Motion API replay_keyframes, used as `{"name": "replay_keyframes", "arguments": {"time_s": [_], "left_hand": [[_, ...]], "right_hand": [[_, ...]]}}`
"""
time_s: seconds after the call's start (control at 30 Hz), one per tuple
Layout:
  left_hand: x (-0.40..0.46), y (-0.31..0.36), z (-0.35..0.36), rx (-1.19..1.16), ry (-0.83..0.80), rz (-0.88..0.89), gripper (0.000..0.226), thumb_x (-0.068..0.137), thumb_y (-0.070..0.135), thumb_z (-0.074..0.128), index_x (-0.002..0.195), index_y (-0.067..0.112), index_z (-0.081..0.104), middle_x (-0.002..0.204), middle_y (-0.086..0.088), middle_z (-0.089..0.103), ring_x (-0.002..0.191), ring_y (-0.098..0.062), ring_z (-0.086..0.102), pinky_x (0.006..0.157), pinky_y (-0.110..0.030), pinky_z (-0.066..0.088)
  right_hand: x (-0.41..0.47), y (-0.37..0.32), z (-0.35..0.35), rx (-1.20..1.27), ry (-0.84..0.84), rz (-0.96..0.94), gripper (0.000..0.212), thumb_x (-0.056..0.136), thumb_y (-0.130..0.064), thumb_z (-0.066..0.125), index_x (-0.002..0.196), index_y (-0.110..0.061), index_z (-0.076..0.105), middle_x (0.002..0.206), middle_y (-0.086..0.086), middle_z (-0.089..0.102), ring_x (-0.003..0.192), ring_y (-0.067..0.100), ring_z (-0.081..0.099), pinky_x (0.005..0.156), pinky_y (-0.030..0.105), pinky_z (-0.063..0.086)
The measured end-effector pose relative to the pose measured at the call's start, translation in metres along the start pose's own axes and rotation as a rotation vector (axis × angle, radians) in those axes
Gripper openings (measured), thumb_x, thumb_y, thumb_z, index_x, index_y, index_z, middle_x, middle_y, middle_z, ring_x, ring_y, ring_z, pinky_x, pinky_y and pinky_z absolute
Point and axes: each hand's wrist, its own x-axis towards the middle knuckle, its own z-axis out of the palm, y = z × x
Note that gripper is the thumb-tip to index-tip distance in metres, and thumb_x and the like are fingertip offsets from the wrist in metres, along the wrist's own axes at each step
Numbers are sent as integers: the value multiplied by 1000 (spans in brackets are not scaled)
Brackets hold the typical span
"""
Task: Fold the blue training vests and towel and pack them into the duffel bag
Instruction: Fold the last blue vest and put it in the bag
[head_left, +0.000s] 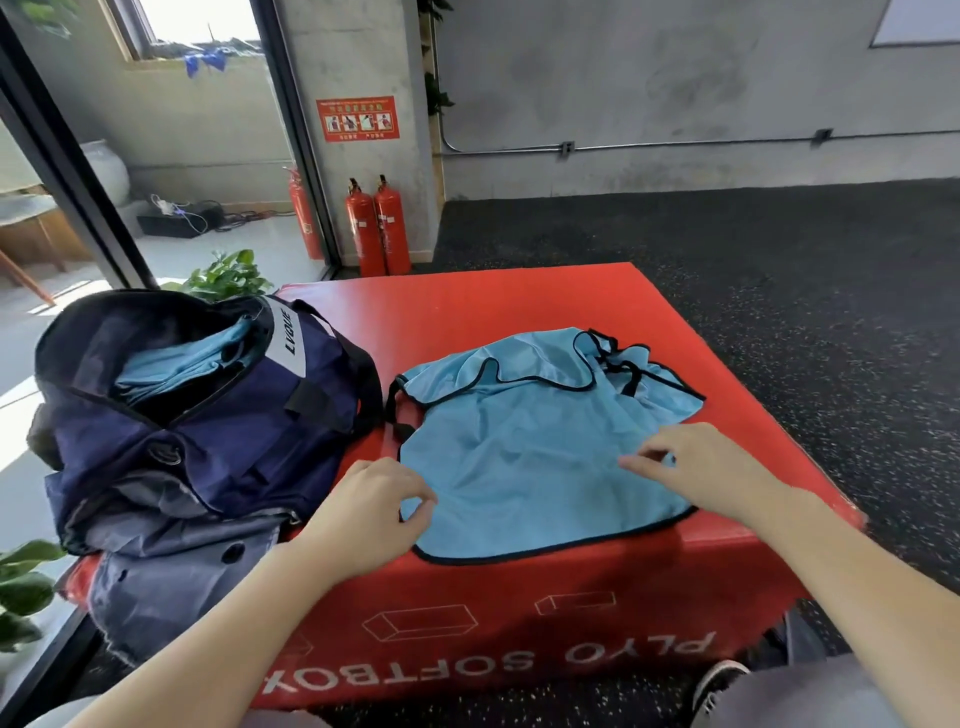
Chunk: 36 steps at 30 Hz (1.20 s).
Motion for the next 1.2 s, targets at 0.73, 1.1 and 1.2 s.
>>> {"name": "replay_keyframes", "arguments": {"time_s": [0.73, 1.1, 1.2], "left_hand": [[162, -56, 43, 27, -23, -244, 29, 88, 35, 65, 117, 32, 67, 110, 12, 67, 108, -17, 58, 94, -42, 45], [151, -47, 19, -58, 247, -307, 29, 90, 9, 58, 109, 22, 74, 106, 5, 75, 97, -22, 68, 85, -34, 52], [131, -40, 13, -240, 283, -275, 33, 93, 4, 55, 115, 23, 67, 106, 7, 74, 100, -17, 68, 90, -36, 54]], "right_hand": [[186, -23, 53, -62, 92, -10, 25, 94, -33, 59, 116, -28, 69, 112, -4, 68, 108, 21, 61, 81, 37, 51], [157, 0, 22, 237, 201, -14, 19, 95, -13, 66, 107, -23, 76, 88, -17, 67, 85, 6, 59, 73, 18, 42], [137, 9, 15, 257, 185, -15, 34, 91, 0, 61, 113, -22, 73, 98, -17, 68, 87, -2, 59, 81, 14, 43]]}}
